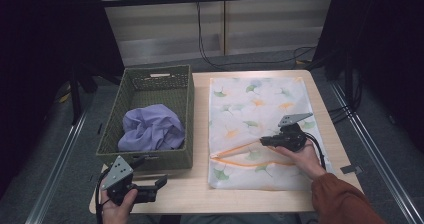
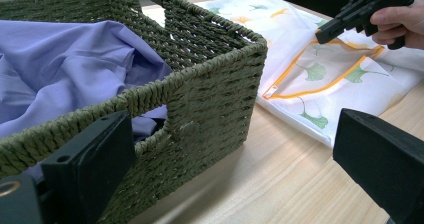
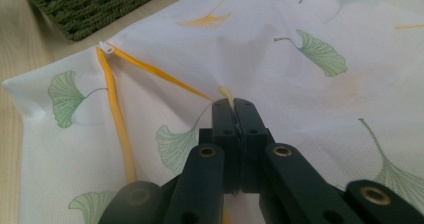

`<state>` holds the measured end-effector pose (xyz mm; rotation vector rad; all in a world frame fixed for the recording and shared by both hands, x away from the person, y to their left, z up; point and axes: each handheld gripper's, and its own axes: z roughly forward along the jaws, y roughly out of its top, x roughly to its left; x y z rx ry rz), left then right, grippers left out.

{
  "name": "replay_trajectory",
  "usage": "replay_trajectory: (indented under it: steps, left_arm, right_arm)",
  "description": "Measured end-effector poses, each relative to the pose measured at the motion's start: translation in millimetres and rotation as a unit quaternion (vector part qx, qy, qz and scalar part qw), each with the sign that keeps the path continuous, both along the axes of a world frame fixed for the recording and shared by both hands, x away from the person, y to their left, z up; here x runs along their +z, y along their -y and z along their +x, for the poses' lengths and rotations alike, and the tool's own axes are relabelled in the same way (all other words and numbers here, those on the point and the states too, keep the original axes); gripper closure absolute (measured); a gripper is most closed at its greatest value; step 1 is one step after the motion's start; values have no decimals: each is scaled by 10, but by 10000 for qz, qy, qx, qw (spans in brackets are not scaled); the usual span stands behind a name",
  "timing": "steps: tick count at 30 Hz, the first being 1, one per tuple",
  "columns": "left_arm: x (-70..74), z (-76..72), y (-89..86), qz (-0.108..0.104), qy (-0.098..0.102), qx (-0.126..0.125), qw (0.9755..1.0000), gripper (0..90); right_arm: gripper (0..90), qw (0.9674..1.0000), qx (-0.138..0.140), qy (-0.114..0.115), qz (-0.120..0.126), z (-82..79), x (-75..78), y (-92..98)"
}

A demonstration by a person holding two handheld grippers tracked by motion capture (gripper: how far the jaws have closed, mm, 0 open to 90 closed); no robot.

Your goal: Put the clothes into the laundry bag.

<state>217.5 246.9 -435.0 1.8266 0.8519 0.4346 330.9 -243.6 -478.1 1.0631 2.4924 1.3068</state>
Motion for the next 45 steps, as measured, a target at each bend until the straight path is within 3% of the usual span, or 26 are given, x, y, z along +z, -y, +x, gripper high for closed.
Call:
replay_trajectory:
  steps: [14, 21, 32, 45]
  left_arm:
    - [3, -6, 8, 38, 30, 5, 10000, 32]
    - [1, -1, 1, 9, 20, 44, 10000, 30]
    - [5, -3, 0, -14, 32, 47, 10000, 30]
    - [11, -5, -16, -32, 57, 97, 9999, 30]
  right_arm:
    - [896, 9996, -59, 198, 216, -3, 120, 26]
    - [896, 9982, -132, 313, 492, -10, 198, 65]
    - [895, 9965, -201, 455, 678, 3, 337, 126]
    - [895, 9960, -266, 564, 638, 104, 487, 80]
